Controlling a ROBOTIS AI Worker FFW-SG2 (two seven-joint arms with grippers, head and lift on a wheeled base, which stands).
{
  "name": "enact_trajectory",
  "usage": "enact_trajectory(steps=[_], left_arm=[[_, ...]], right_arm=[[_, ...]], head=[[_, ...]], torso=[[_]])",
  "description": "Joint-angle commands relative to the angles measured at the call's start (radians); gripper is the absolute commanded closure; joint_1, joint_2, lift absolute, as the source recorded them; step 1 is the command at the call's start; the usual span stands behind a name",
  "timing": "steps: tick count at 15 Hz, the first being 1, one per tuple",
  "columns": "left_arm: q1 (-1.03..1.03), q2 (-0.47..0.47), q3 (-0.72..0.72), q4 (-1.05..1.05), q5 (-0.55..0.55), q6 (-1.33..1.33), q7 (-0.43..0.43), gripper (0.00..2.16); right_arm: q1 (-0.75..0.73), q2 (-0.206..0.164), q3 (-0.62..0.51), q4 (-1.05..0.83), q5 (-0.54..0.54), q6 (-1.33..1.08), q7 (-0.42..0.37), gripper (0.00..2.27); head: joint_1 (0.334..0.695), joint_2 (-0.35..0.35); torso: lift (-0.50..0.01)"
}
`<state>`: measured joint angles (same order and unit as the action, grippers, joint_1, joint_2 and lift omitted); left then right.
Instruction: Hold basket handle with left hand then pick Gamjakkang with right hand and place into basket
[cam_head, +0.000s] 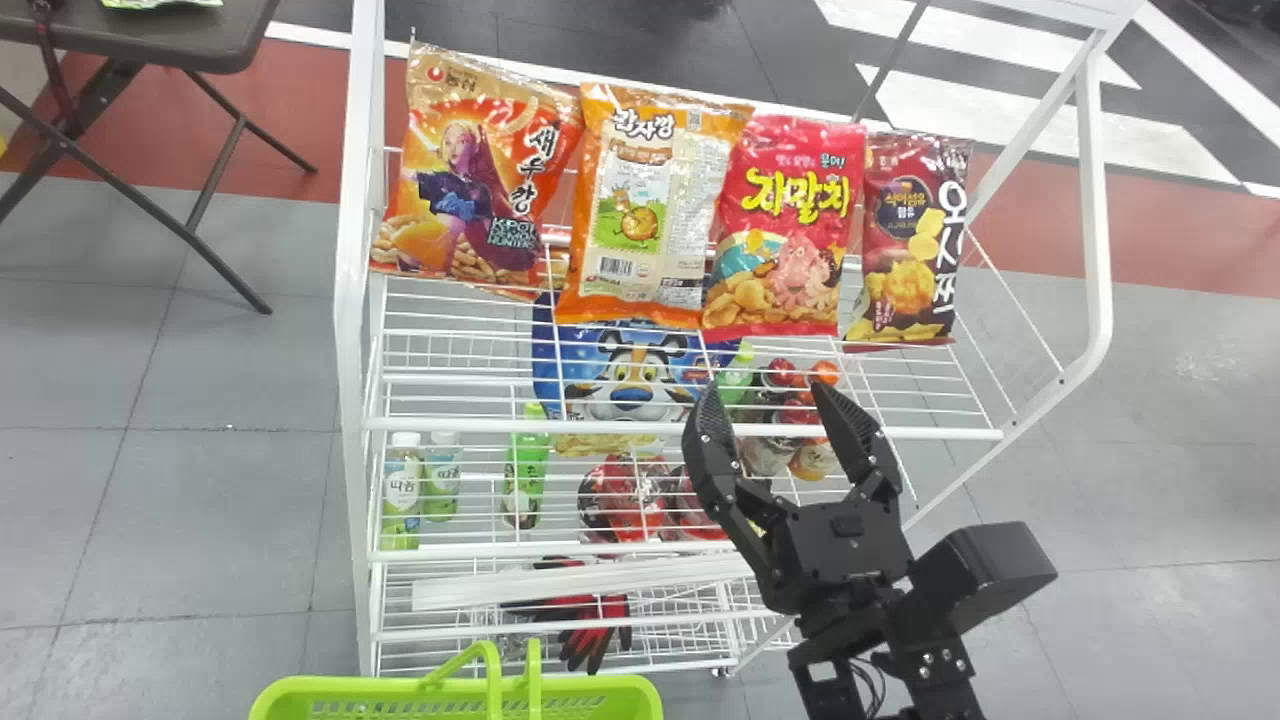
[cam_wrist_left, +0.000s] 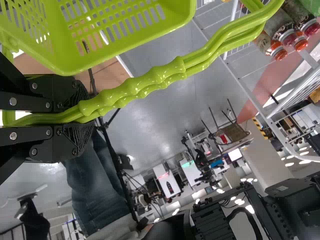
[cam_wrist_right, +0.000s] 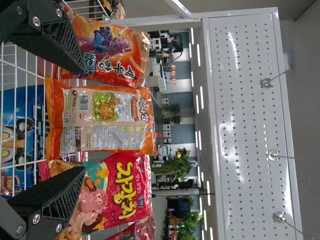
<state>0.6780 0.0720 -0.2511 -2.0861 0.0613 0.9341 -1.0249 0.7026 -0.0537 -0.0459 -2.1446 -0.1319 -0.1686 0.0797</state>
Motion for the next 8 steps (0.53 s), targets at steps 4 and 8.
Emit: enact_trajectory(steps=[4,8], left_arm=[[0.000,0.000,0.000,0.000,0.000,0.007,0.000,2.14],[0.000,0.000,0.000,-0.002,0.000,0.013,-0.003,2.14]], right_arm=[[-0.002,0.000,0.001,-0.001,0.002,0.002,0.000,0.12],[-0.003,-0.002,0.000,0.000,0.003,0.005,0.000,0.12]], head=[[0.695,-0.350],[0.695,-0.350]], torso=[[-0.019],[-0.019]])
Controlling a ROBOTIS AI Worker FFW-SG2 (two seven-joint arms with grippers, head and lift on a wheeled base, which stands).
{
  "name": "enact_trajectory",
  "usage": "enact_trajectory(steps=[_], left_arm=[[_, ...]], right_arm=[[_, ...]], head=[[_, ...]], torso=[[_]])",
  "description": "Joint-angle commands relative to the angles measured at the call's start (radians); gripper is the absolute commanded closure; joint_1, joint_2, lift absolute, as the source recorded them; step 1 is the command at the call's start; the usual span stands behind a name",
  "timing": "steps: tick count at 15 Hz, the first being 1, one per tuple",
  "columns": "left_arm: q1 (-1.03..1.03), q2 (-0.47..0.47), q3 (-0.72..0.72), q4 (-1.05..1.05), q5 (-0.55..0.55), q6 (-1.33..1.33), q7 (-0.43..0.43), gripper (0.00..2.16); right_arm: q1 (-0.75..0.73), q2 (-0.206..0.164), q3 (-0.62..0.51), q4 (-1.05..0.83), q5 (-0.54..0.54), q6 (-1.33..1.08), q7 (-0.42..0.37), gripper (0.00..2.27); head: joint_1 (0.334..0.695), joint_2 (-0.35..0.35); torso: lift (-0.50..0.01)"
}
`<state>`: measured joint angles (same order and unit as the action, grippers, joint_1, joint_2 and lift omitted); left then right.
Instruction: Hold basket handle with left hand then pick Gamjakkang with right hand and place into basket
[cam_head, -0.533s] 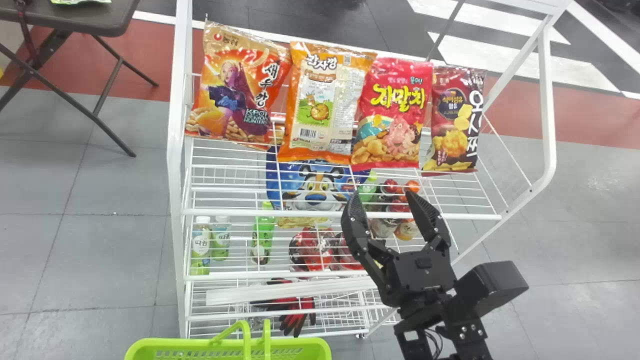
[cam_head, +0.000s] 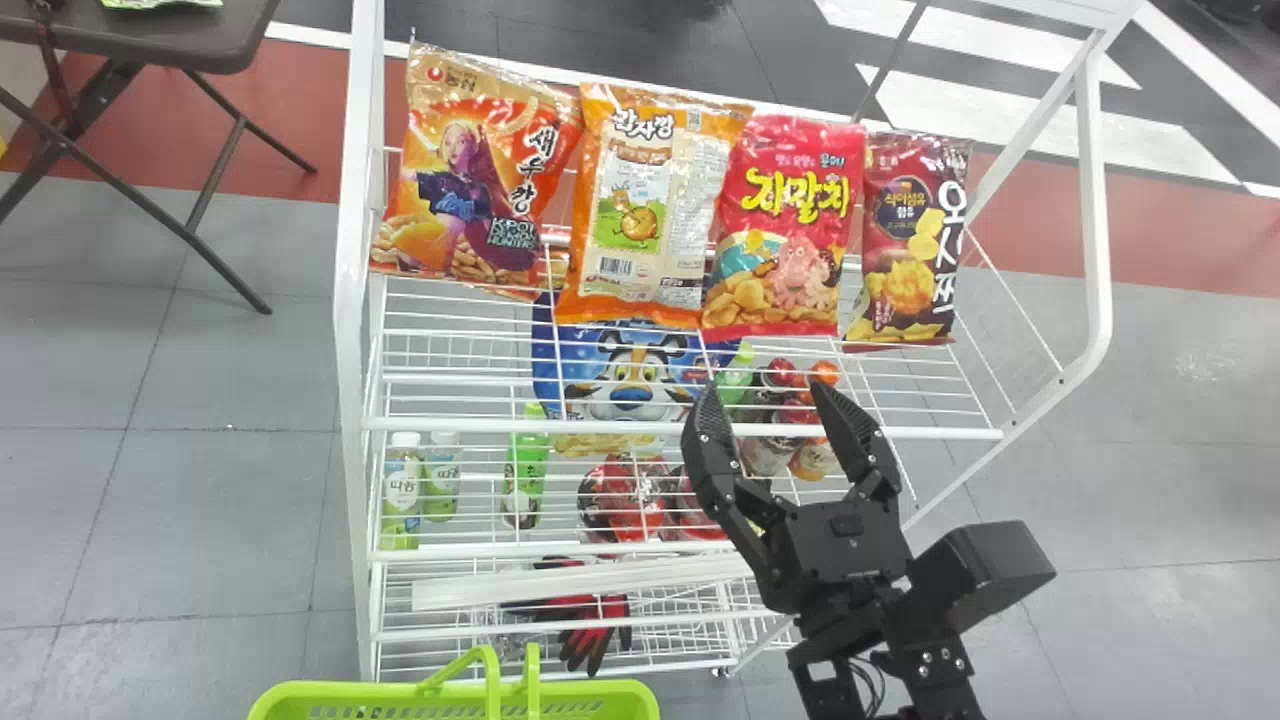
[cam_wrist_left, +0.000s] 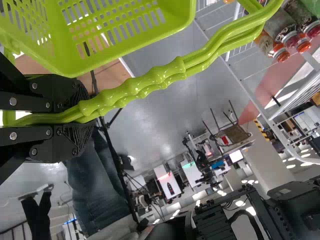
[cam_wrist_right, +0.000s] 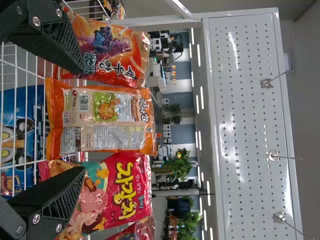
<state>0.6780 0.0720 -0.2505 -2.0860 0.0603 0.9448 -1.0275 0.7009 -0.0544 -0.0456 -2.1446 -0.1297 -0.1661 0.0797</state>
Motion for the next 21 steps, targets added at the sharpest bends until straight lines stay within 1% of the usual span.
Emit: enact_trajectory(steps=[1,3,5,8,10,12,15,21], left_arm=[[0.000,0.000,-0.001,-0.003,0.001,0.012,0.001,2.13],[-0.001,0.000,-0.001,-0.012,0.001,0.039,0.003,2.14],[-0.001,0.000,0.001,-0.017,0.000,0.049,0.006,2.14],[-0.001,0.002,0.001,-0.022,-0.008,0.055,0.006,2.14],[-0.001,0.002,0.002,-0.020,-0.008,0.055,0.007,2.14],[0.000,0.000,0.005,-0.019,-0.010,0.055,0.009,2.14],[0.005,-0.003,0.010,-0.020,-0.011,0.055,0.014,2.14],[0.017,-0.008,0.017,-0.025,-0.023,0.055,0.014,2.14]], right_arm=[[-0.006,-0.001,0.000,0.000,0.001,0.006,0.000,0.12],[-0.032,0.001,0.000,0.009,0.005,0.037,0.000,0.12],[-0.095,0.002,0.001,0.046,0.005,0.095,0.000,0.12],[-0.182,0.011,0.007,0.101,0.009,0.147,0.000,0.12],[-0.239,0.025,0.021,0.132,0.038,0.159,-0.001,0.12],[-0.340,0.021,0.047,0.175,0.081,0.261,0.000,0.12],[-0.468,0.021,0.061,0.267,0.093,0.297,0.000,0.12],[-0.629,0.022,0.076,0.396,0.114,0.371,-0.001,0.12]], head=[[0.695,-0.350],[0.695,-0.350],[0.695,-0.350],[0.695,-0.350],[0.695,-0.350],[0.695,-0.350],[0.695,-0.350],[0.695,-0.350]], torso=[[-0.019],[-0.019],[-0.019],[-0.019],[-0.019],[-0.019],[-0.019],[-0.019]])
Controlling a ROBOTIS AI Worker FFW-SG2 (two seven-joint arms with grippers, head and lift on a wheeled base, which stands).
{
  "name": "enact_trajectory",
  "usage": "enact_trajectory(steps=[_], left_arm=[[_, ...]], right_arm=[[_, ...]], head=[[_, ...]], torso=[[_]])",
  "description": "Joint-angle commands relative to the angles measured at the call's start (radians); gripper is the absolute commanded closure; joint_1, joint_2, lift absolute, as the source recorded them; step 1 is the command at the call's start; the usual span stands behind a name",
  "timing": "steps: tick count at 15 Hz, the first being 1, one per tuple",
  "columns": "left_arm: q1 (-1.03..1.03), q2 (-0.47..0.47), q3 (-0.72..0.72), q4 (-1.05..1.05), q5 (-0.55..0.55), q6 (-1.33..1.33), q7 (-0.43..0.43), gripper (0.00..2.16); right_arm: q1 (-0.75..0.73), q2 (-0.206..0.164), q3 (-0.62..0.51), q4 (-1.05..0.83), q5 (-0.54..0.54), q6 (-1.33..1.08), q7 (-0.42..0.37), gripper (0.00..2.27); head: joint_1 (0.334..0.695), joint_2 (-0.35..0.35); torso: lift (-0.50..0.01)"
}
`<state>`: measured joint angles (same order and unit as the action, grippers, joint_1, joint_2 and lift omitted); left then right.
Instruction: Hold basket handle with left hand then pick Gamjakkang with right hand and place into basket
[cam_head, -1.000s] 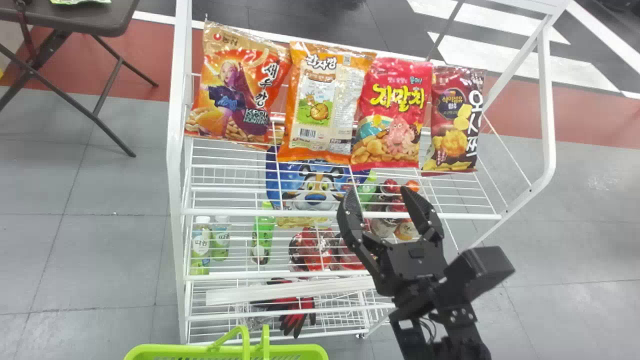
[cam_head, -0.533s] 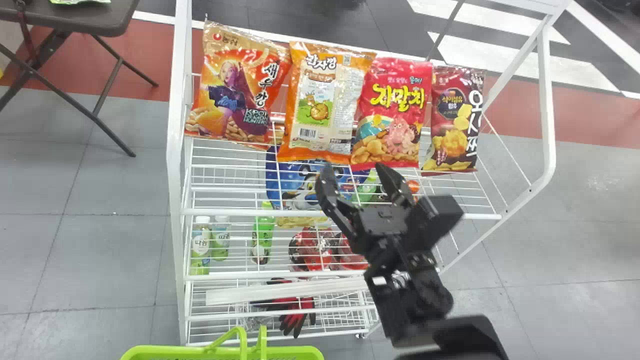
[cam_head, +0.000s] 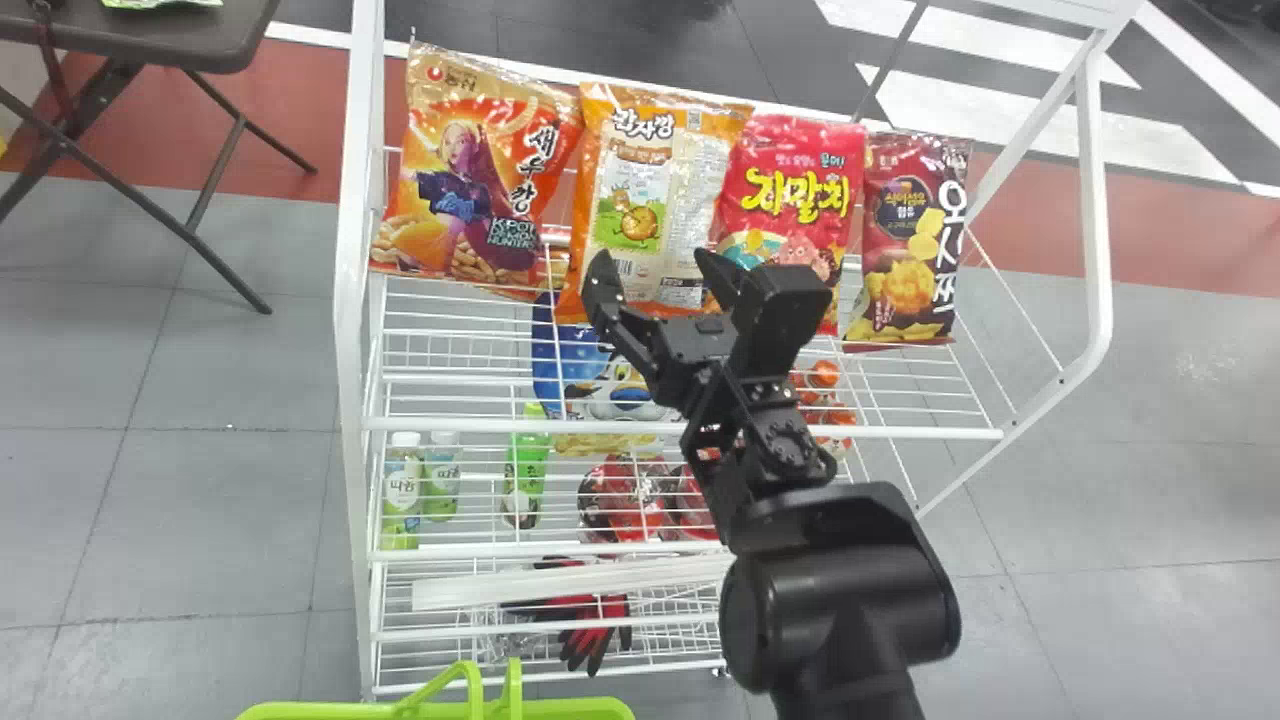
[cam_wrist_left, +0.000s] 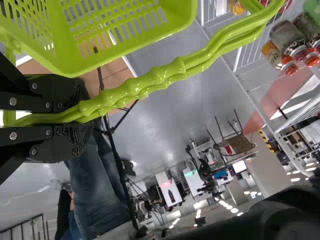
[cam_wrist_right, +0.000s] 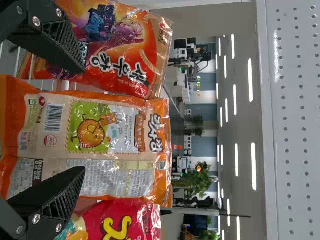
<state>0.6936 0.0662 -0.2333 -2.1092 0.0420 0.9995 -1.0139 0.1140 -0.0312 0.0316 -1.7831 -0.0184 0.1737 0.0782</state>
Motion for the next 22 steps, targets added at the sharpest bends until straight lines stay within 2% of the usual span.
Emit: enact_trajectory(steps=[1,13,17,19,20,22], left_arm=[[0.001,-0.003,0.000,-0.002,-0.007,0.000,0.000,2.14],[0.012,-0.003,0.011,-0.008,-0.008,-0.015,-0.006,2.14],[0.014,-0.003,0.012,-0.006,-0.008,-0.021,-0.005,2.14],[0.014,-0.003,0.015,-0.005,-0.007,-0.021,-0.003,2.14],[0.014,-0.003,0.019,-0.005,-0.007,-0.021,-0.003,2.14],[0.014,-0.003,0.023,-0.002,-0.004,-0.031,-0.003,2.14]], right_arm=[[-0.059,-0.001,-0.004,0.047,0.000,0.040,0.000,0.12],[-0.209,-0.001,-0.042,0.172,0.012,0.136,-0.011,0.12],[-0.289,-0.003,-0.039,0.287,0.023,0.148,-0.011,0.14],[-0.304,-0.006,-0.041,0.307,0.023,0.148,0.009,0.39],[-0.304,-0.006,-0.035,0.307,0.021,0.148,0.021,0.67],[-0.287,-0.004,-0.016,0.295,0.025,0.139,0.028,1.88]], head=[[0.695,-0.350],[0.695,-0.350],[0.695,-0.350],[0.695,-0.350],[0.695,-0.350],[0.695,-0.350]], torso=[[-0.019],[-0.019],[-0.019],[-0.019],[-0.019],[-0.019]])
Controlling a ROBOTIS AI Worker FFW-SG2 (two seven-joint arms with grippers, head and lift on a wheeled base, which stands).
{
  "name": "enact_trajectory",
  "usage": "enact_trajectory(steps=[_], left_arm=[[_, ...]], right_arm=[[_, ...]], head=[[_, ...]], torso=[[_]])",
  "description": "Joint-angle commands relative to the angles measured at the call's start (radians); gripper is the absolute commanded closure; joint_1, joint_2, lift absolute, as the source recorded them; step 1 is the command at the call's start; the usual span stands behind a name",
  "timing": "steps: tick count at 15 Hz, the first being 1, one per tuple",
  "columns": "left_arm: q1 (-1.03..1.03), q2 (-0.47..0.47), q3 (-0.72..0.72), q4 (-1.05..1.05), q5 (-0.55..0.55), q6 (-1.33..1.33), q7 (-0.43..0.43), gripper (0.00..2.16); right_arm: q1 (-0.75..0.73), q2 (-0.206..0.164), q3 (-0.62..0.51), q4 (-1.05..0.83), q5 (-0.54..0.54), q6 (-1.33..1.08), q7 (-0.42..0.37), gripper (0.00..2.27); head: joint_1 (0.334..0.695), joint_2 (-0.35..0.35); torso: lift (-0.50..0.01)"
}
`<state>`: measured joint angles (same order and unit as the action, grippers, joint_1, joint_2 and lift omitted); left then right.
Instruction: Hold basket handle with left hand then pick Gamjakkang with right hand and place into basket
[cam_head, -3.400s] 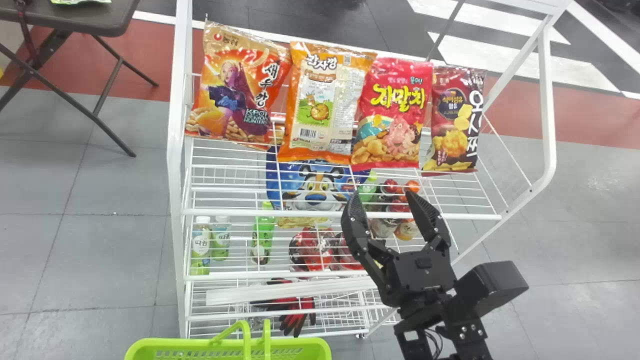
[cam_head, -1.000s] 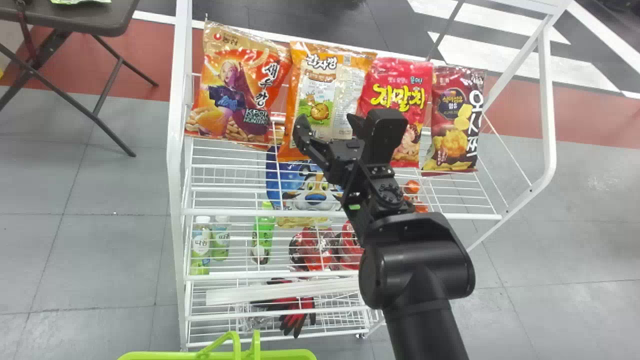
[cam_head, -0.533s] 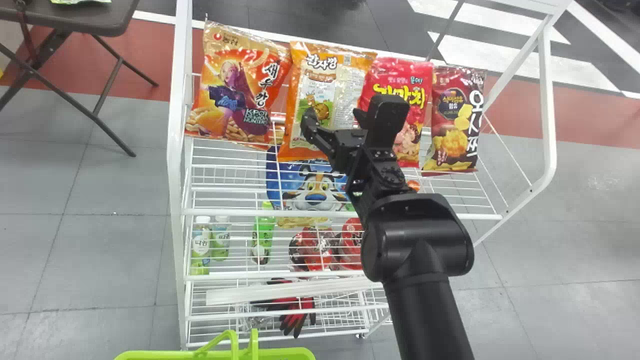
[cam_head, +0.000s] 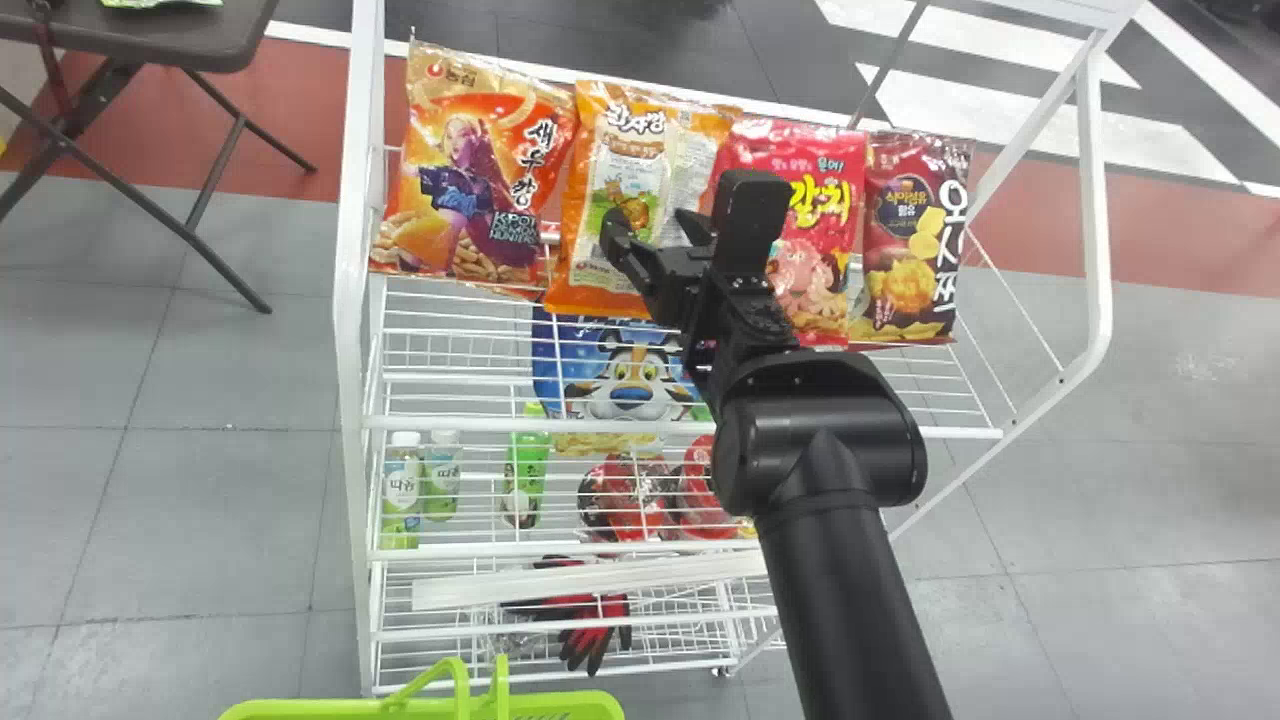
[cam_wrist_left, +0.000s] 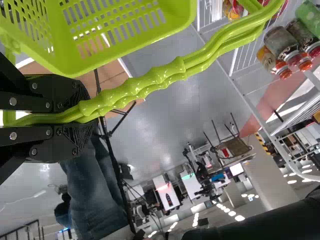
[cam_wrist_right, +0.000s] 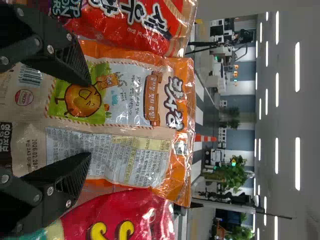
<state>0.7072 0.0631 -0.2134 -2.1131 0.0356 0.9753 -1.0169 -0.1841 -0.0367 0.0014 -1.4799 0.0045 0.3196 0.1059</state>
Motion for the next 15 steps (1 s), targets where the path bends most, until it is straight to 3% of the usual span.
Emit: enact_trajectory(steps=[1,8,15], left_arm=[[0.002,0.000,0.006,0.004,0.004,-0.013,0.001,2.14],[0.005,-0.005,0.008,0.005,0.006,-0.028,0.003,2.14],[0.015,-0.009,0.003,-0.001,0.004,-0.056,0.001,2.13]], right_arm=[[0.025,0.001,0.022,-0.022,0.014,-0.038,-0.018,2.21],[0.109,-0.005,0.032,-0.111,0.040,-0.167,-0.097,2.25],[0.321,-0.031,0.015,-0.441,-0.011,-0.130,-0.089,2.25]], head=[[0.695,-0.350],[0.695,-0.350],[0.695,-0.350]], torso=[[-0.019],[-0.019],[-0.019]])
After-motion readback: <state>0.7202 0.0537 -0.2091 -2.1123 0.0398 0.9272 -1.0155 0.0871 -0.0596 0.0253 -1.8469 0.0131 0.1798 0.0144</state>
